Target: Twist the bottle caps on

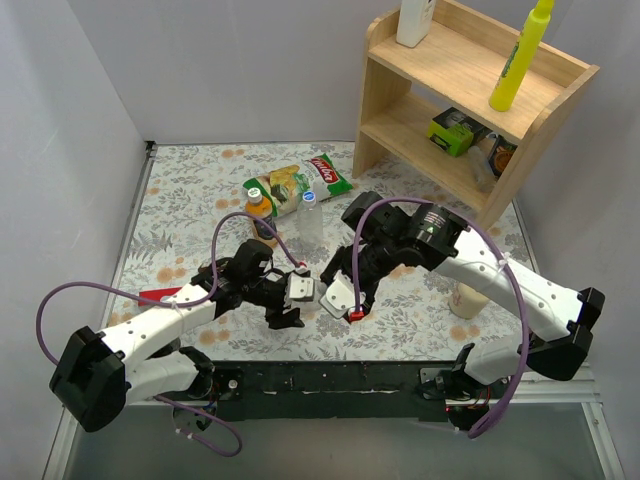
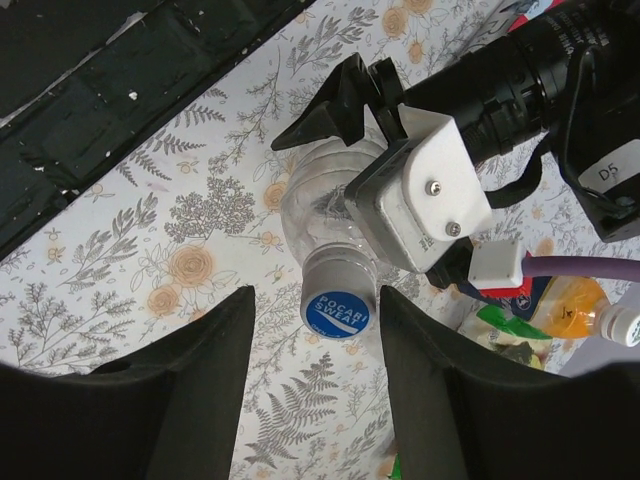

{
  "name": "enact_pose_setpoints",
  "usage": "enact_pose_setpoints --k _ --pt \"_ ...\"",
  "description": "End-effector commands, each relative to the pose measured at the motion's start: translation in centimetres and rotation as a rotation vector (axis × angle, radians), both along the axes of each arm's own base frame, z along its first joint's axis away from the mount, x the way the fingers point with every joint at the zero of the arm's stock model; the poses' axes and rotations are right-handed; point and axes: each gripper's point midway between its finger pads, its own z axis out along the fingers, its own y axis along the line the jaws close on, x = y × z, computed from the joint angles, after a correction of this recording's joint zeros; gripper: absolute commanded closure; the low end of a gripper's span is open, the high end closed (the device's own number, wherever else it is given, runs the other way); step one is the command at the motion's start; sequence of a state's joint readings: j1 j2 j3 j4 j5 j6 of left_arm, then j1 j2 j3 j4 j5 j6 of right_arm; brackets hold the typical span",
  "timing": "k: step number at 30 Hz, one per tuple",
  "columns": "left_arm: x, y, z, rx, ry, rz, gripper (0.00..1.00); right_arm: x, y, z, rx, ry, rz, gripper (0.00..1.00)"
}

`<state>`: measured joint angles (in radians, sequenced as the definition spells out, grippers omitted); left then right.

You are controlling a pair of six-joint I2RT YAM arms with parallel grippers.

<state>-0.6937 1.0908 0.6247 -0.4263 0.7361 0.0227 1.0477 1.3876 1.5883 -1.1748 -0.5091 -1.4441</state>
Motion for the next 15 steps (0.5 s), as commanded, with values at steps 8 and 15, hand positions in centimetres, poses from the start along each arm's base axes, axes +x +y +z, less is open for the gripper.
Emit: enact_pose_setpoints --k 8,15 --pt "0.6 -1.0 2.1 -0.055 -0.046 -0.039 1.00 0.0 0.4 -0.2 -0.010 -0.015 0.037 0.53" --pt "1.4 -1.3 2.8 -0.070 -0.069 -0.009 1.00 1.0 0.8 -1.3 -0.064 0.042 -0.072 0.79"
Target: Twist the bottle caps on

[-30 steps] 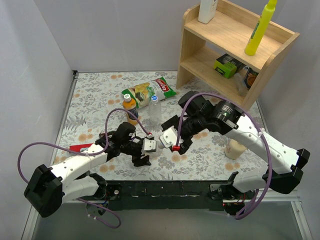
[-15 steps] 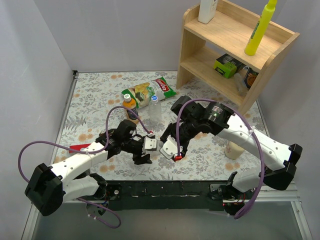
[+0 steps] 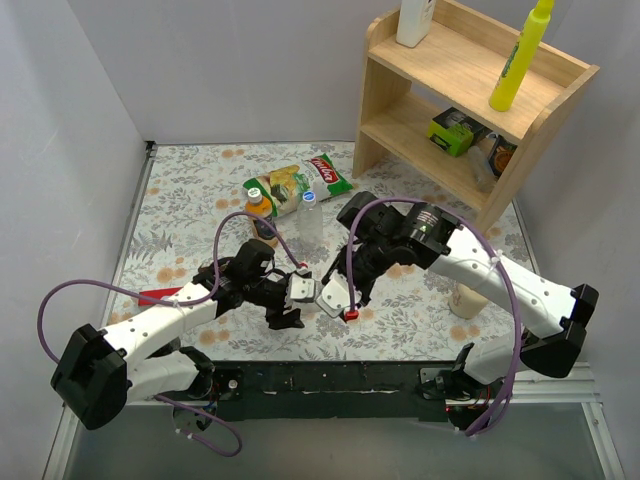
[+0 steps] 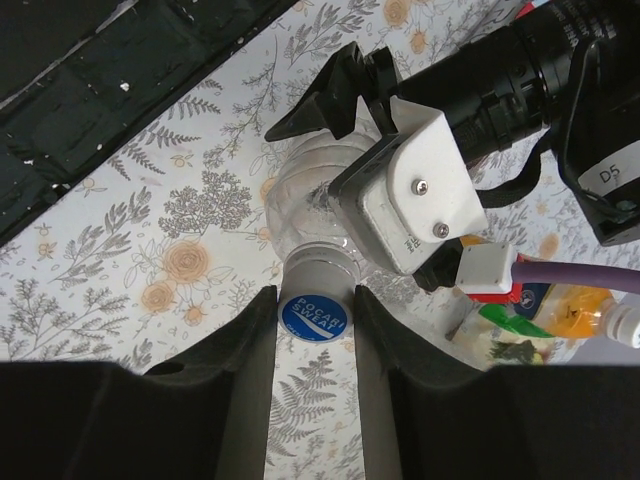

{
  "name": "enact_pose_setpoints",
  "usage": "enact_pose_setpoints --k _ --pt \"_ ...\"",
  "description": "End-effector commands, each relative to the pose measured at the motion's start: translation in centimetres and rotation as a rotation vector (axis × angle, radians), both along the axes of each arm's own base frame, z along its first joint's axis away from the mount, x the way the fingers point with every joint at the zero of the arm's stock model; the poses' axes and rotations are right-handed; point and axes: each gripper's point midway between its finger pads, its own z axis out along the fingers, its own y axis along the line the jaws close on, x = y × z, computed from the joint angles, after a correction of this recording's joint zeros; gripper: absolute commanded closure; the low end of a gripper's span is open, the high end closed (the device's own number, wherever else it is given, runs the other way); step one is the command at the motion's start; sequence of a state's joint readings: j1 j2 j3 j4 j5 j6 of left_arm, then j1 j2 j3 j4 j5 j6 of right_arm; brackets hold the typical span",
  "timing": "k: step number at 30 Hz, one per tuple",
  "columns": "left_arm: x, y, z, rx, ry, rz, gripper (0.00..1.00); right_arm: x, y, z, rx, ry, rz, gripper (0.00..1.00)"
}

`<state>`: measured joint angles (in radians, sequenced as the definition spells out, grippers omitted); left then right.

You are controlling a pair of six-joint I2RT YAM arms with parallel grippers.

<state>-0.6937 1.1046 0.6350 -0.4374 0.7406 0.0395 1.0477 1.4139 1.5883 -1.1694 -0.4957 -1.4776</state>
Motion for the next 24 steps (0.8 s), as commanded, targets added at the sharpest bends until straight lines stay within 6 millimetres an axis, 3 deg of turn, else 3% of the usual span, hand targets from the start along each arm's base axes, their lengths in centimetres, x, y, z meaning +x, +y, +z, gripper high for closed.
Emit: enact_pose_setpoints --k 1,4,10,12,15,17,19,21,22,23,24 --pt "1.8 -1.5 3.2 -0.088 -0.079 0.019 1.00 0.7 0.6 -0.5 -0.044 0.082 -0.124 0.85" --pt "3.6 -1.8 4.2 -0.109 -0.110 0.122 1.00 1.6 1.5 -0.6 -0.082 0.241 -0.286 0.92" --pt "7.7 -1.9 8.2 -0.212 -0.250 0.326 1.00 2.8 3.3 -1.0 -0.198 0.588 -0.576 0.95" --pt "8.6 -1.9 9.0 -0.232 -0.245 0.390 1.00 4.5 4.1 -1.2 -0.207 0.713 -0.719 0.98" --pt "10.5 -1.3 9.3 -0.216 -0.257 0.507 1.00 6.2 4.7 -1.2 -0.234 0.993 -0.936 0.99" --pt "11.2 -0.9 8.7 -0.189 -0.266 0.545 1.00 6.5 4.9 -1.8 -0.265 1.044 -0.987 0.99" --pt "11.3 -0.6 8.1 -0.168 -0.266 0.555 1.00 6.7 5.4 -1.1 -0.259 1.075 -0.975 0.97" --pt "10.8 -0.2 6.7 -0.125 -0.237 0.550 1.00 7.8 5.6 -0.5 -0.223 1.027 -0.987 0.84" --pt "10.5 0.0 6.2 -0.107 -0.226 0.544 1.00 8.4 5.5 0.1 -0.199 1.001 -0.985 0.70" --pt "10.1 0.2 5.7 -0.092 -0.213 0.536 1.00 10.0 5.3 2.3 -0.110 0.935 -0.984 0.59" --pt "8.5 0.3 4.4 -0.056 -0.154 0.477 1.00 10.8 4.8 3.3 -0.063 0.871 -0.958 0.45"
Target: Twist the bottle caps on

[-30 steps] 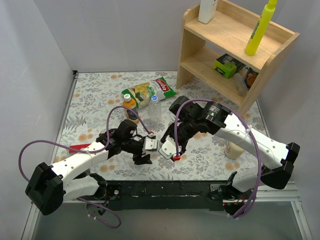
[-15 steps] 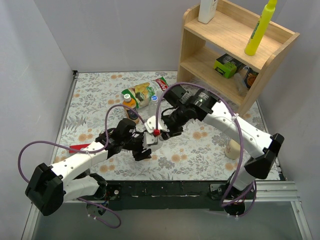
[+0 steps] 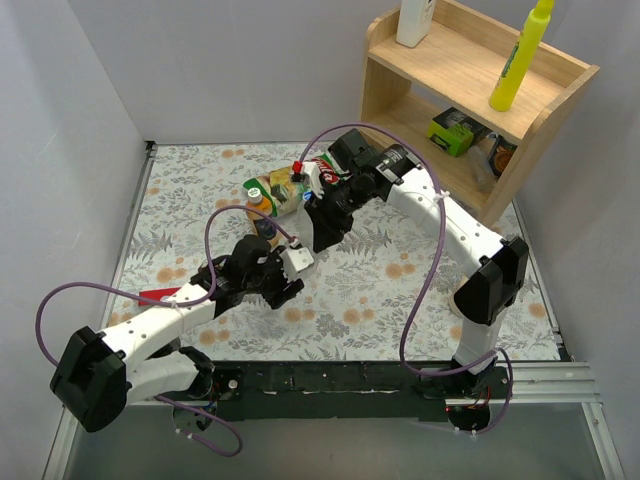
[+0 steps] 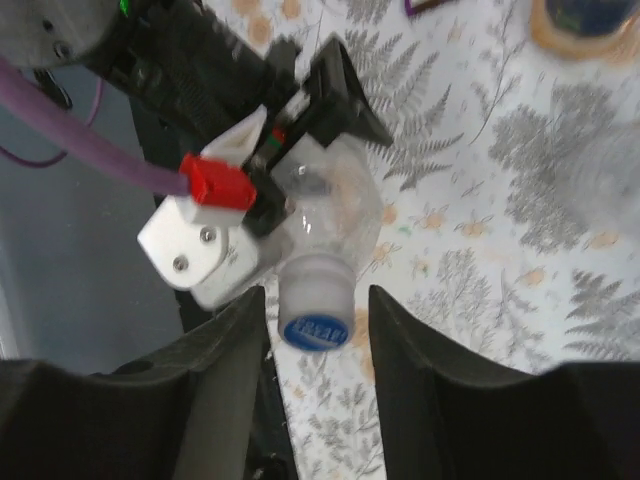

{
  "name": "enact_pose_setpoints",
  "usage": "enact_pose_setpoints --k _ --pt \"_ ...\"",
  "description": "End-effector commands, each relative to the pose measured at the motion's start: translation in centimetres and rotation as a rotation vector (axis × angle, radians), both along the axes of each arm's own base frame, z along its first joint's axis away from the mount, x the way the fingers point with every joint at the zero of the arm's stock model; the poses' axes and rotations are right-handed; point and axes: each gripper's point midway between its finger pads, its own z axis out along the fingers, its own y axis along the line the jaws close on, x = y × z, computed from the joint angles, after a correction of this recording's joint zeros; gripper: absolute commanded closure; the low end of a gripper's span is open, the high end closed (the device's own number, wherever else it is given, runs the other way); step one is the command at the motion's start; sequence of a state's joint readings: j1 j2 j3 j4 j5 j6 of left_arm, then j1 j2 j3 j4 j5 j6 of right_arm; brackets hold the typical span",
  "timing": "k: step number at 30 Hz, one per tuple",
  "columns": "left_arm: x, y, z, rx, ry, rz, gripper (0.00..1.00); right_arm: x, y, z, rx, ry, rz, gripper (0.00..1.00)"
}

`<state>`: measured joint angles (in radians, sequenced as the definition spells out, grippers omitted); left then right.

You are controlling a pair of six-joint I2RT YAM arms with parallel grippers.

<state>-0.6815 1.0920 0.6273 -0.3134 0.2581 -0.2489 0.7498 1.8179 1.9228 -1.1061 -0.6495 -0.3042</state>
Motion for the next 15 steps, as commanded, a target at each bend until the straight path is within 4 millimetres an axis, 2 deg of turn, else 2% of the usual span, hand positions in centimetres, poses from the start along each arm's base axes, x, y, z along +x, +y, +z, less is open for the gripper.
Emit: enact_pose_setpoints --k 1,2,3,4,5,6,7,8,9,10,11,13,14,15 --pt "0.2 -2.8 4.3 -0.140 -0.092 -0.114 1.00 0.9 0.9 5.7 0.123 -0.144 0.037 0.40" --pt "-0.5 -2.7 3.8 -0.129 -0.064 -0.137 1.00 1.4 -0.1 7.9 0.167 -0.198 0.030 0.36" --pt "-2.3 -2.3 2.5 -0.104 0.010 -0.196 1.00 1.4 -0.9 8.7 0.192 -0.247 0.063 0.31" --pt "-3.0 -2.1 2.0 -0.080 0.020 -0.241 1.00 1.0 -1.5 9.3 0.210 -0.266 0.082 0.29" --pt "-3.8 -1.8 1.5 -0.062 0.047 -0.272 1.00 0.1 -2.6 10.9 0.253 -0.304 0.104 0.28" --pt "-4.6 -1.3 0.9 -0.030 0.092 -0.296 1.00 -0.7 -3.1 9.6 0.239 -0.295 0.137 0.27" --pt "-5.3 -1.3 0.9 -0.030 0.109 -0.328 1.00 -1.3 -3.7 9.4 0.257 -0.349 0.204 0.27" --pt "-5.5 -1.3 1.0 -0.022 0.098 -0.364 1.00 -3.1 -4.6 9.8 0.287 -0.387 0.259 0.27" --pt "-6.1 -1.0 1.0 -0.011 0.127 -0.382 1.00 -4.0 -5.1 7.8 0.265 -0.374 0.305 0.28" --pt "-6.1 -1.4 1.7 -0.021 0.106 -0.427 1.00 -4.9 -5.4 6.8 0.258 -0.399 0.353 0.29" --pt "-6.2 -1.6 2.0 -0.023 0.098 -0.455 1.00 -6.2 -5.4 7.1 0.285 -0.509 0.449 0.29" --pt "-6.7 -1.6 2.0 -0.014 0.127 -0.493 1.00 -6.8 -5.6 5.0 0.237 -0.583 0.516 0.29" --pt "-6.7 -2.0 2.8 -0.030 0.124 -0.516 1.00 -7.9 -5.4 5.4 0.255 -0.651 0.577 0.29" --pt "-7.0 -1.9 2.8 -0.024 0.135 -0.537 1.00 -7.4 -4.9 5.5 0.253 -0.720 0.587 0.29"
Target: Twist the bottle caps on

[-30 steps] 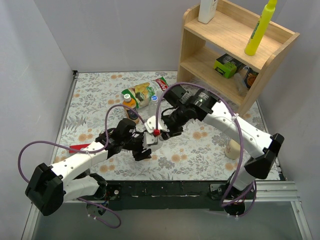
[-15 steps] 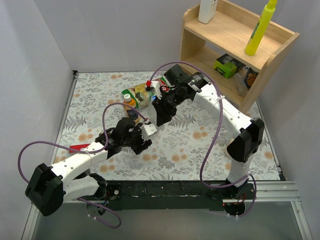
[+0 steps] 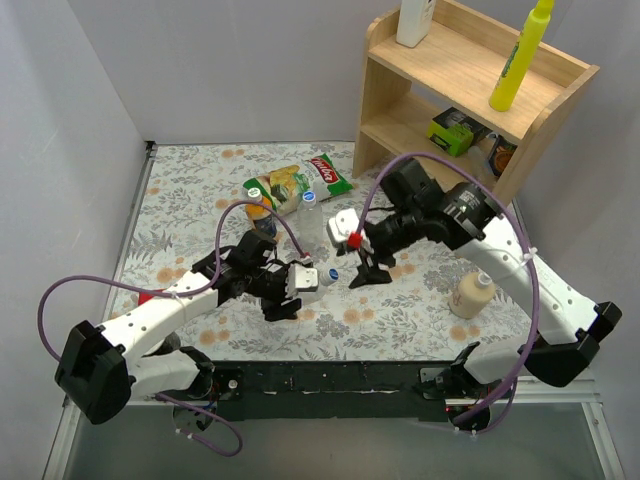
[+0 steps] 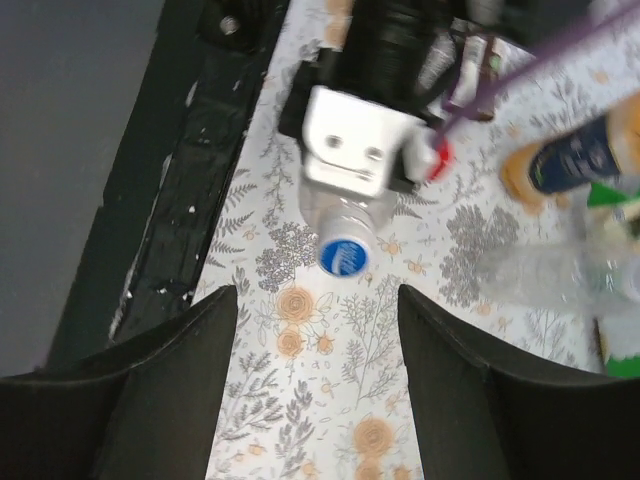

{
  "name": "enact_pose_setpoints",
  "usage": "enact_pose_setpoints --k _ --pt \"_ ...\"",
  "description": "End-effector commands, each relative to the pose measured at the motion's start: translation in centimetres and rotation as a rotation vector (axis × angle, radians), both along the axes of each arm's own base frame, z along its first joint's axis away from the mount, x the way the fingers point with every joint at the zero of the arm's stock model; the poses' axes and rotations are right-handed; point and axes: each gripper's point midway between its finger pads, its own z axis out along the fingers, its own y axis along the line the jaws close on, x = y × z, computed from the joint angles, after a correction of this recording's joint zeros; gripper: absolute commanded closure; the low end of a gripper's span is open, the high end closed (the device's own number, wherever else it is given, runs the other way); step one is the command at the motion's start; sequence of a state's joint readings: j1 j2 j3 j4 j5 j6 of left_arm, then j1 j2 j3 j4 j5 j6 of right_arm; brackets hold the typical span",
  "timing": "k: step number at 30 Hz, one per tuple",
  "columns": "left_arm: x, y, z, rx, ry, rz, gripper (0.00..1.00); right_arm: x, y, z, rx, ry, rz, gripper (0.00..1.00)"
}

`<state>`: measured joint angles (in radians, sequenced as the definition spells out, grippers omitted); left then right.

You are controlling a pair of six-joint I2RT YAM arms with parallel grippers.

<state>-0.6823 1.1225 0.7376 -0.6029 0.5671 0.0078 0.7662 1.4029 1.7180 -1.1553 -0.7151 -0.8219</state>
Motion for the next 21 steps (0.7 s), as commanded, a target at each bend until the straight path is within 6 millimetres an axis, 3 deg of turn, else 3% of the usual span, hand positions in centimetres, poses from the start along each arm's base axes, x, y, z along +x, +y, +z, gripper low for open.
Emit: enact_pose_setpoints --k 1,7,21 --pt "-1.5 -0.9 2.2 -0.040 0.029 -0.158 1.00 -0.9 1.2 -1.7 0.016 -0.290 0.206 0.29" --pt "-1.6 -1.6 3.1 -0.057 0.053 -0.191 1.00 -0.8 2.4 -1.3 0.055 -0.497 0.273 0.30" --pt "-1.2 -2.5 4.1 -0.105 0.049 -0.172 1.00 -2.1 1.6 -3.5 -0.020 -0.510 0.402 0.51"
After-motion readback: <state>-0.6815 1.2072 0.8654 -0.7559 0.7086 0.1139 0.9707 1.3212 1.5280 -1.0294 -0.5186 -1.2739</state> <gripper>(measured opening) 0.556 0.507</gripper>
